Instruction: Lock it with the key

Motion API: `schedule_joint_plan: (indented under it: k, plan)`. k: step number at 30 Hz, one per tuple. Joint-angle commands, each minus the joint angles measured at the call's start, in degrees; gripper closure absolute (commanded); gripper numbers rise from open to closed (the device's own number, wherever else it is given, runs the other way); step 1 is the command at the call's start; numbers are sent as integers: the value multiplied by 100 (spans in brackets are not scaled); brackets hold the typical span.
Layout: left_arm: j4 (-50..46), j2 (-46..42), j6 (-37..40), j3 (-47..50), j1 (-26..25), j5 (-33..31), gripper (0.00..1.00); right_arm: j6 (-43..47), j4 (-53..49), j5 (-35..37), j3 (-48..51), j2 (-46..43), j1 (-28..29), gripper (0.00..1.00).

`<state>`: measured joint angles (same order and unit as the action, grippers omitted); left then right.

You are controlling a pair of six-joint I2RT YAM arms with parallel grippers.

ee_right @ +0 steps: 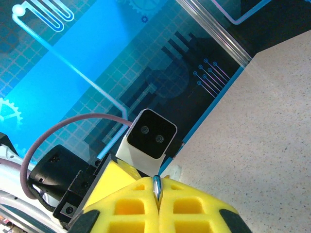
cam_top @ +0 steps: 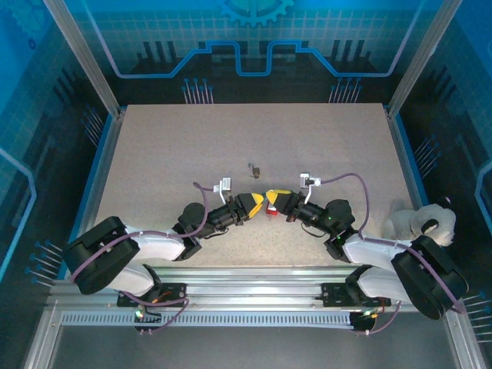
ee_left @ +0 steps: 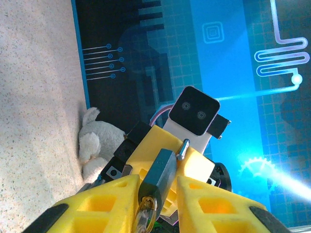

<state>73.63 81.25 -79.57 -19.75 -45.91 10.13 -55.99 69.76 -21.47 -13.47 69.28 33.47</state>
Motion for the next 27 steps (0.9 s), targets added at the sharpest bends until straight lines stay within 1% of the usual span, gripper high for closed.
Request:
schedule_joint_plan:
  k: [1,13,15,17,24,27]
  plan:
    - [662,-119,-7,-68,-20,77,76,49,-150,193,37,73,45,100]
    - [662,-84,23,-137,-14,109,85,17,-164,78,-37,159,53,100]
    - [662,-84,39,-141,-6,121,91,11,-168,65,-35,153,58,100]
    - [662,-83,58,-137,-6,129,100,15,-186,64,-40,139,55,100]
    - [623,-142,183,-83,25,191,100,50,-276,136,-16,53,57,100]
    - [517,-231,255,-39,44,172,100,60,-302,166,-8,-2,54,92]
